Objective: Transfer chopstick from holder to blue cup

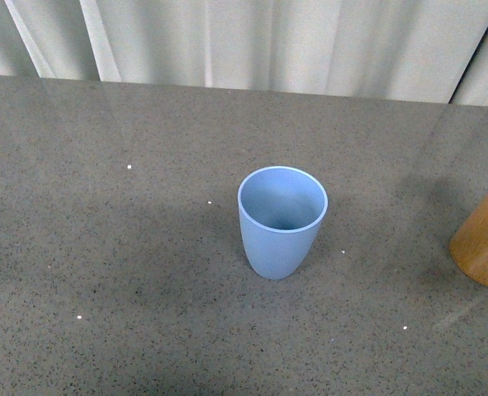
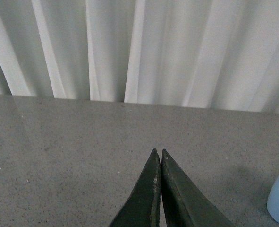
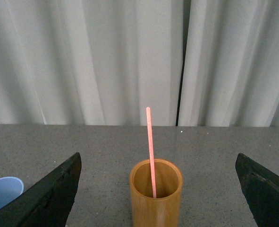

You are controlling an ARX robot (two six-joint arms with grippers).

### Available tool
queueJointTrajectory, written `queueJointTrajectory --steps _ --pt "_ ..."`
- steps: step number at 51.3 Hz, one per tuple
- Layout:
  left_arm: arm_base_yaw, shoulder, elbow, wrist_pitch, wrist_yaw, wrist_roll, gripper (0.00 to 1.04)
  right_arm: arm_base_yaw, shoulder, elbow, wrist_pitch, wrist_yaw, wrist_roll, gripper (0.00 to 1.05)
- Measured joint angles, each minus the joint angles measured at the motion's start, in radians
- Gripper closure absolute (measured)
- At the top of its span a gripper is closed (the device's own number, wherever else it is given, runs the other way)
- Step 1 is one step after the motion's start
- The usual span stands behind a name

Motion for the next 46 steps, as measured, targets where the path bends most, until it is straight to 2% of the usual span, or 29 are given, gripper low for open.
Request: queueJointTrajectory --steps 11,28,31,33,35,40,46 --pt "0.0 -0.04 0.0 -0.013 0.0 0.0 1.0 0.0 0.0 0.0 0.0 0.0 0.0 0.1" --pt "0.0 -0.04 0.0 -0.013 0.0 0.0 0.44 0.0 0.0 0.0 0.0 0.0 0.0 0.1" --pt "0.0 -0.04 0.0 -0.013 0.0 0.0 0.34 0.004 0.048 0.035 -0.101 0.047 0.021 0.1" --pt "0.0 -0.04 0.0 -0.013 0.0 0.0 0.28 -0.008 0.131 0.068 -0.177 0.047 0.028 0.1" --pt "0.0 -0.04 0.0 -0.013 0.0 0.0 0.23 -0.03 0.199 0.079 -0.18 0.032 0.029 0.1" --pt "0.0 -0.04 0.0 -0.013 0.0 0.0 0.07 -0.099 0.376 0.09 -0.068 -0.014 0.021 0.1" --pt "0.0 -0.041 0.0 -0.013 0.0 0.0 0.08 -0.165 0.623 0.116 0.155 -0.074 0.001 0.1"
